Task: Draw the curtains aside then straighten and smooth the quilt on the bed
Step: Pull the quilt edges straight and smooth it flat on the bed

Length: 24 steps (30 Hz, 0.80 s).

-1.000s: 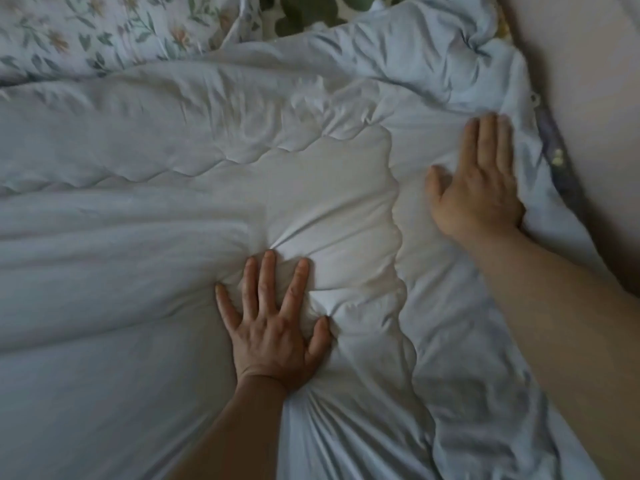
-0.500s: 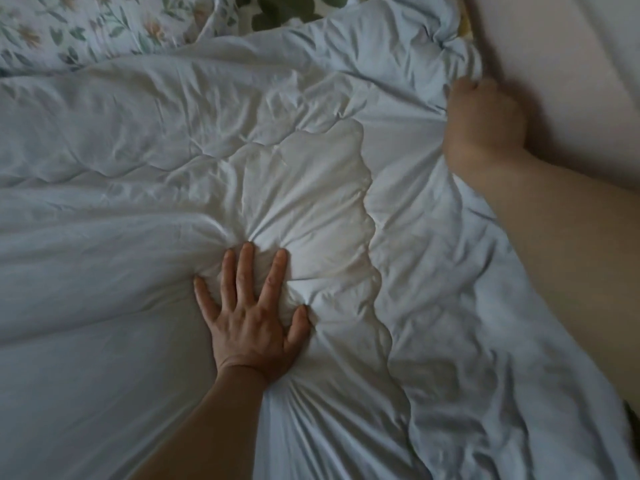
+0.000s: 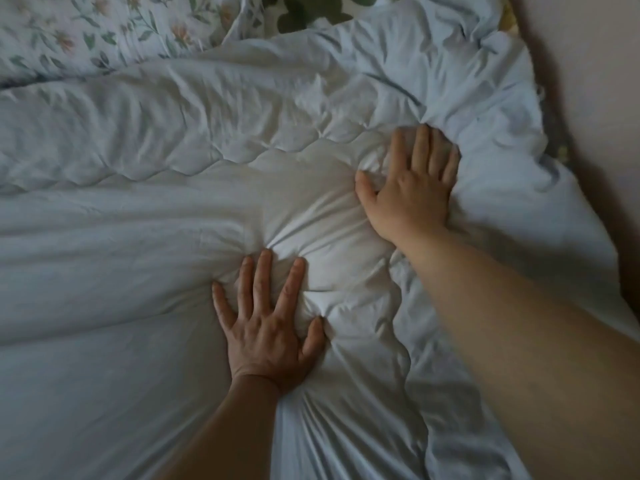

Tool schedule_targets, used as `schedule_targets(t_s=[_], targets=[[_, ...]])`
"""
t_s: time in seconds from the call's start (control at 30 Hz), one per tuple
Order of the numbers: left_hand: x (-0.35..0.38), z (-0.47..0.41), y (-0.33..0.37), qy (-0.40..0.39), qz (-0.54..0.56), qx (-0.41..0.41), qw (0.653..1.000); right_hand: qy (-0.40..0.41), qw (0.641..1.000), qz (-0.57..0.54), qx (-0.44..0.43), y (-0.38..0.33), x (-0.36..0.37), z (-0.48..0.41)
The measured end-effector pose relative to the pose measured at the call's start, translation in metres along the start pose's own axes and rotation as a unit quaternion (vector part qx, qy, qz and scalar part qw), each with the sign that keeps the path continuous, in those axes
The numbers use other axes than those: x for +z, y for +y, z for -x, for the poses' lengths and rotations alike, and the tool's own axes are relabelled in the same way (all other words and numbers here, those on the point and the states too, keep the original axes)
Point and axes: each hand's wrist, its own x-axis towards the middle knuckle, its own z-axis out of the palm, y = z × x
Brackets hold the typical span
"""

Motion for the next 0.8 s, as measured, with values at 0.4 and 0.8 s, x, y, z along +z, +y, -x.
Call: schedule_targets(t_s=[0.4,0.8], targets=[[-0.002,-0.001,-0.001,-0.015,0.000,-0.004,1.000,0.053,0.998,-0.020,0.000,0.003,0.019,-0.002],[-0.002,-0.002,0.001,-0.016,-0.004,-0.008,1.000,0.051,0.998,-0.020,0.007,0.001,0.019,-0.004]])
